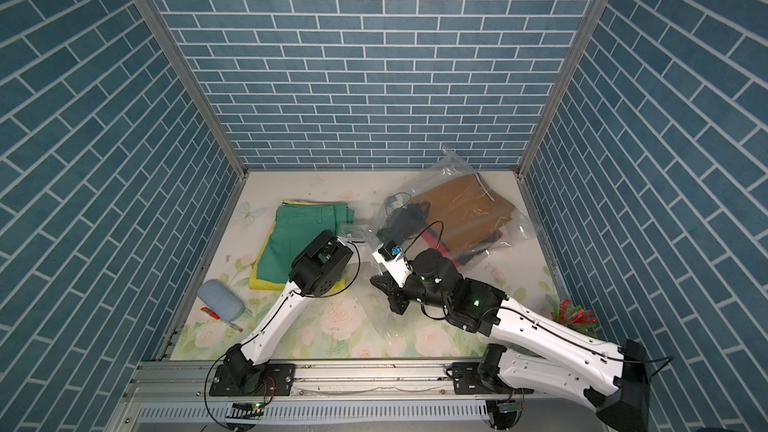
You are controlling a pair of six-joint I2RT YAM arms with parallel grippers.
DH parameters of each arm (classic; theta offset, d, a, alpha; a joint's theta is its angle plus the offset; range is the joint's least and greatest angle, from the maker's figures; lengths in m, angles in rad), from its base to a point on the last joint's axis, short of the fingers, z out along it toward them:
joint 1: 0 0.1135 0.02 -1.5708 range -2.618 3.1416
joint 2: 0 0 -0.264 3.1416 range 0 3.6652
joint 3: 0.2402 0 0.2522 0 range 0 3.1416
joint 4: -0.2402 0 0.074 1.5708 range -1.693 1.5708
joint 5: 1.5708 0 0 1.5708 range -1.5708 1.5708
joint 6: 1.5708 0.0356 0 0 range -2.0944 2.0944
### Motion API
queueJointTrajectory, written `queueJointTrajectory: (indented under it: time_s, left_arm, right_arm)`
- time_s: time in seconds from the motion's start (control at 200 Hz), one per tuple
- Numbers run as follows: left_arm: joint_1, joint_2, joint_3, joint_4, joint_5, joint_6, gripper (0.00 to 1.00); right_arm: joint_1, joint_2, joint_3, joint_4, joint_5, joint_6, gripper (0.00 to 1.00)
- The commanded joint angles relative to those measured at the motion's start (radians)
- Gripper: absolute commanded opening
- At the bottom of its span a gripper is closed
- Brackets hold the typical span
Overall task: Take the trousers out of the vacuum bag
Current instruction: Take out the trousers from the vacuum bag.
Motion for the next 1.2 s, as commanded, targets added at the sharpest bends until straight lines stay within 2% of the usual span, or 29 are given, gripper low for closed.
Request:
queueJointTrajectory:
  time_s: [0.0,0.155,0.365,0.475,0.815,0.88,1.195]
  left_arm:
    - [0.016,-0.055,-0.045,0.030,0.011,-0.007,0.09]
    - [0.007,-0.116,-0.120,0.071,0.026,-0.001,0.01]
    - [-0.002,-0.210,-0.238,0.114,0.050,-0.002,0.01]
    - [-0.004,-0.247,-0.280,0.121,0.065,0.001,0.01]
    - [-0.004,-0.262,-0.306,0.194,0.114,-0.018,0.05]
    - [-0.004,-0.259,-0.306,0.215,0.137,-0.027,0.00]
    - [-0.004,-0.289,-0.361,0.348,0.286,-0.028,0.00]
  right_arm:
    - [0.025,-0.042,-0.020,0.081,-0.045,-0.004,0.00]
    - [0.022,-0.060,-0.051,0.095,0.074,0.018,0.00]
    - [0.020,-0.056,-0.061,0.050,0.302,0.045,0.00]
    - [0.017,-0.054,-0.067,0.030,0.382,0.058,0.00]
    - [0.014,-0.059,-0.087,0.026,0.414,0.083,0.00]
    - [0.014,-0.066,-0.089,0.021,0.424,0.083,0.00]
    - [-0.015,-0.078,-0.138,0.056,0.442,0.098,0.00]
